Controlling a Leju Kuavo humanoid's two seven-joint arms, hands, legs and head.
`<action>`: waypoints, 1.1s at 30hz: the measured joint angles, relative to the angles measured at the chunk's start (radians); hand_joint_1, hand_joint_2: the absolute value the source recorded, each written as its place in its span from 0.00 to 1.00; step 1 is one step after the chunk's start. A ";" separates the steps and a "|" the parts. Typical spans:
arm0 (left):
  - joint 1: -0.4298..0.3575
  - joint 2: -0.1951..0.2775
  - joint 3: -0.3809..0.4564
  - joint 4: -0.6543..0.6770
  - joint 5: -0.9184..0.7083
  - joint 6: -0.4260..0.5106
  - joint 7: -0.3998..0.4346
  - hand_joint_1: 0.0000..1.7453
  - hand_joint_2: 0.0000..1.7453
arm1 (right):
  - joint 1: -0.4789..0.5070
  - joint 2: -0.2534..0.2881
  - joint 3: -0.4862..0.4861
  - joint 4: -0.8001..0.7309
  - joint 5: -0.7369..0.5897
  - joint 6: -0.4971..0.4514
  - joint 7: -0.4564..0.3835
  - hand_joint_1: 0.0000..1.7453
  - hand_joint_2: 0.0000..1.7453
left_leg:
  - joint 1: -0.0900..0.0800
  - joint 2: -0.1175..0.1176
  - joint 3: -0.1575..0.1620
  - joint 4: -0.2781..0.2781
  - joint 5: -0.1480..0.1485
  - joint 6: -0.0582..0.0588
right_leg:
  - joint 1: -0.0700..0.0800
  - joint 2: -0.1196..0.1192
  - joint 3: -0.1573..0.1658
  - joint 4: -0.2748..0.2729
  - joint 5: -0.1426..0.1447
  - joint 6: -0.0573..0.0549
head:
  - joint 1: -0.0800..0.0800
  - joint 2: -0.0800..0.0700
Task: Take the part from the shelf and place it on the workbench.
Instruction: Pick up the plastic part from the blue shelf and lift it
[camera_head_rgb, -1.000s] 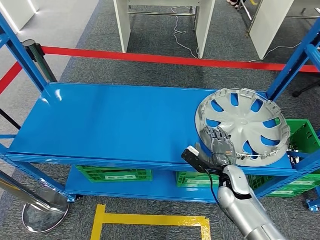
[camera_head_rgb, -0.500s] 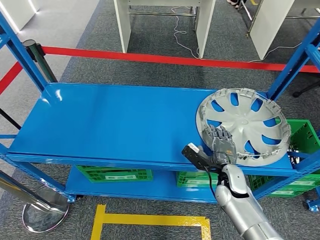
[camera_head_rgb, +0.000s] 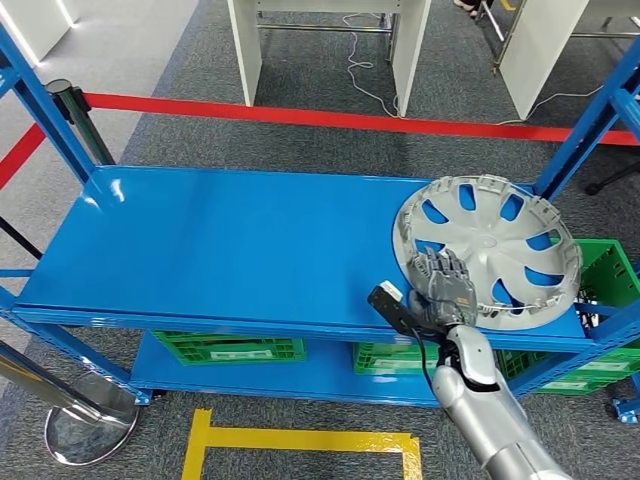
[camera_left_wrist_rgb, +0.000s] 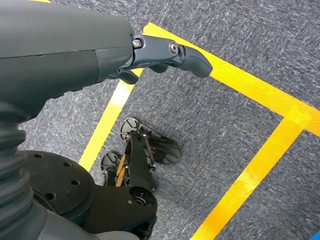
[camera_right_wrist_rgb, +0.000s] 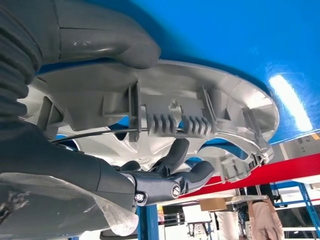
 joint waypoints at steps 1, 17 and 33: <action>0.000 0.000 0.001 0.000 -0.001 0.001 0.000 0.00 1.00 | -0.002 0.000 0.000 0.003 0.000 0.000 0.000 0.00 1.00 | 0.000 0.000 0.000 0.000 0.000 0.000 | 0.000 0.000 0.000 0.000 0.000 0.000 | 0.000 0.000; 0.000 0.002 0.012 0.000 -0.006 0.005 0.000 0.00 1.00 | -0.012 0.008 -0.009 0.024 -0.030 0.003 -0.009 1.00 1.00 | 0.000 0.000 0.000 0.000 0.000 0.000 | 0.000 0.000 0.000 0.000 0.000 0.000 | 0.000 0.000; -0.001 0.009 0.025 0.000 -0.015 0.002 -0.011 0.00 1.00 | -0.029 0.010 -0.015 0.030 -0.062 0.015 -0.045 1.00 1.00 | 0.000 0.000 0.000 0.000 0.000 0.000 | 0.000 0.001 0.000 0.000 0.000 0.000 | 0.000 0.000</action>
